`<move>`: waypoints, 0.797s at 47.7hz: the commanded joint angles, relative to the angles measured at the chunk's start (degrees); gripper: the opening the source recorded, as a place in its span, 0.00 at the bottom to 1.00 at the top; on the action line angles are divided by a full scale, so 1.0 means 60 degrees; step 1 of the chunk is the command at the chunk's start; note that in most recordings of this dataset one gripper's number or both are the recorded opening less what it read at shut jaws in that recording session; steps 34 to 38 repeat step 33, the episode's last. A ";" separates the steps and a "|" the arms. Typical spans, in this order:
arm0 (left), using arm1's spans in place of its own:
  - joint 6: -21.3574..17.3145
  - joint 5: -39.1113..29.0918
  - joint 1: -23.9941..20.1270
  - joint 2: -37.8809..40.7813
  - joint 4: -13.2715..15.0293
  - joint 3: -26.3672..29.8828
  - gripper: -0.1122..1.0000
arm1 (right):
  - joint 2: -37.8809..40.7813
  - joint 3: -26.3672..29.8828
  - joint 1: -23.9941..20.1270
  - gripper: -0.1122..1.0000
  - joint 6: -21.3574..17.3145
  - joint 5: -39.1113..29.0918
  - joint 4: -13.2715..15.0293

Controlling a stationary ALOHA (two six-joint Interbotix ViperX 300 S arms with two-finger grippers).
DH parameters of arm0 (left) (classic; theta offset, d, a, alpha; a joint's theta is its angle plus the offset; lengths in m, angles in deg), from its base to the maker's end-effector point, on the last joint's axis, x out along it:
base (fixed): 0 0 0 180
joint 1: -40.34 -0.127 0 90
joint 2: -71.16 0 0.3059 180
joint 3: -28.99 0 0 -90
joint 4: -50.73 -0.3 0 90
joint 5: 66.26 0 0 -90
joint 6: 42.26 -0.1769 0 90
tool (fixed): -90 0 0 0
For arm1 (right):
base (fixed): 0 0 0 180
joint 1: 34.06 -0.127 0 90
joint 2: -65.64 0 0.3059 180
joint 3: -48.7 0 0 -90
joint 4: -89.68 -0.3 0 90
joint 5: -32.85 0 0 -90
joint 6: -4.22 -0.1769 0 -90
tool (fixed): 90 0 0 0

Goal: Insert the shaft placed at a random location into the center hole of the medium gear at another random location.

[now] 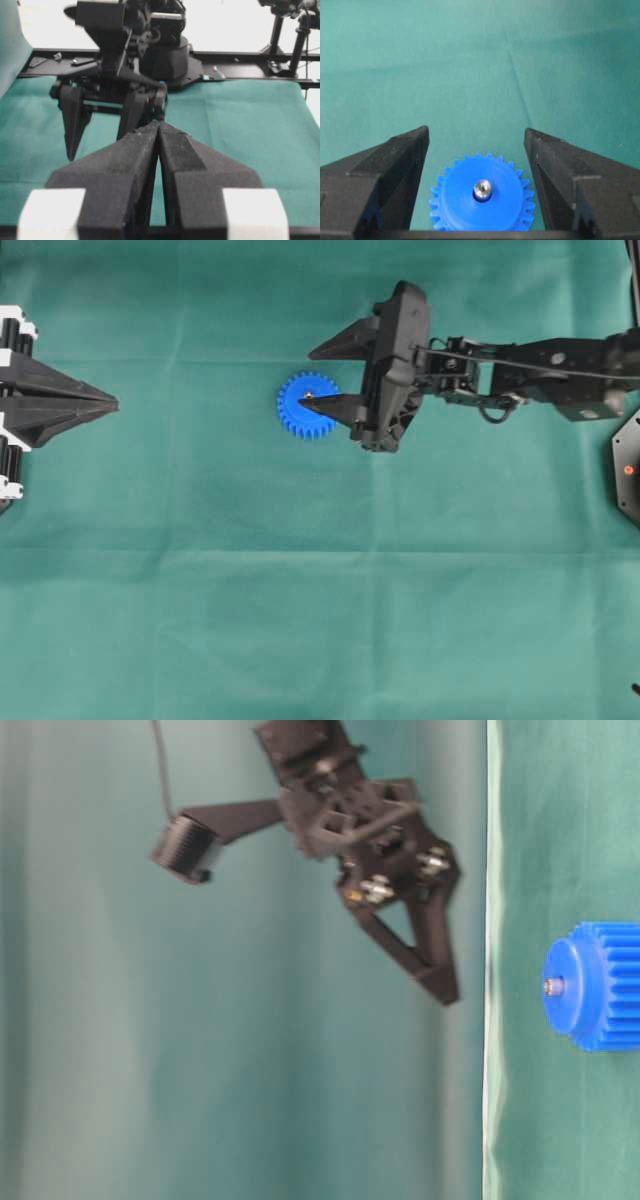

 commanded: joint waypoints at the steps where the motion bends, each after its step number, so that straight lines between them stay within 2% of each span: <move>1: 0.0015 0.0073 -0.0015 0.0073 -0.0029 0.0132 0.10 | -0.0674 0.0117 -0.0015 0.80 -0.0015 -0.0220 0.0029; 20: 0.0015 0.0103 -0.0015 0.0073 -0.0029 0.0132 0.10 | -0.1099 -0.0029 -0.0029 0.80 -0.0029 -0.0308 0.0059; 33: 0.0015 0.0103 -0.0015 0.0059 -0.0015 0.0132 0.10 | -0.1758 -0.0806 -0.0029 0.80 -0.0088 -0.0308 0.0000; 38: 0.0015 0.0103 -0.0015 0.0059 -0.0015 0.0132 0.10 | -0.1758 -0.0806 -0.0029 0.80 -0.0088 -0.0308 0.0000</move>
